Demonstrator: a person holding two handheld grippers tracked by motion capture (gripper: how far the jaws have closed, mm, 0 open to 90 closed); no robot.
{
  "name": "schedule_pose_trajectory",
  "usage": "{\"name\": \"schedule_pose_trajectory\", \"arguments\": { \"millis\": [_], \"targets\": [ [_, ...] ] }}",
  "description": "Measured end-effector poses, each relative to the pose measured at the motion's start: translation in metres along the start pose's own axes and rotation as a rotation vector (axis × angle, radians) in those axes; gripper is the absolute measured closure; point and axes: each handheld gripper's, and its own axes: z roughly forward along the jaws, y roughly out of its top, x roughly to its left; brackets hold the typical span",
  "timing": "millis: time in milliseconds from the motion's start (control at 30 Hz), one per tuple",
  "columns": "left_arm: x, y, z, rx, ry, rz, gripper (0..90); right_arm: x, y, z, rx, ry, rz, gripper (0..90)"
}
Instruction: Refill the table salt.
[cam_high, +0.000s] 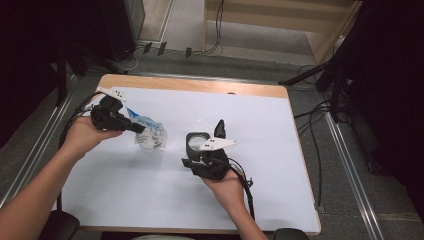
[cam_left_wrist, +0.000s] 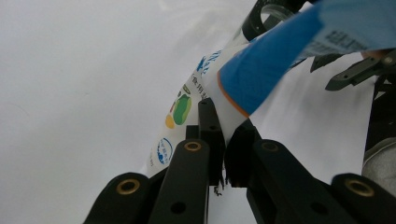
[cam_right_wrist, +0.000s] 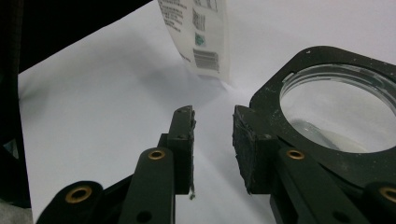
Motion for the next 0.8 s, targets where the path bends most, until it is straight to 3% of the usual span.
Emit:
{"name": "schedule_pose_trajectory", "arguments": {
  "millis": [333,467,567,667,800],
  "targets": [
    [-0.001,0.002,0.005,-0.041,0.014,0.009,86.5,-0.002,-0.006,0.004,0.025,-0.004,-0.006,70.7],
    [0.0,0.003,0.0,-0.073,-0.003,0.015,84.9,-0.002,-0.007,0.004,0.029,-0.006,-0.005,70.7],
    [-0.001,0.003,-0.002,-0.073,-0.001,0.026,85.7,-0.003,-0.007,0.004,0.033,-0.006,-0.001,70.8],
    [-0.001,0.003,-0.003,-0.079,-0.027,0.029,86.0,-0.003,-0.008,0.005,0.036,-0.006,0.0,70.8],
    [0.0,0.003,-0.01,-0.133,-0.026,0.038,81.8,-0.004,-0.008,0.006,0.039,-0.007,0.001,70.8]
  ]
}}
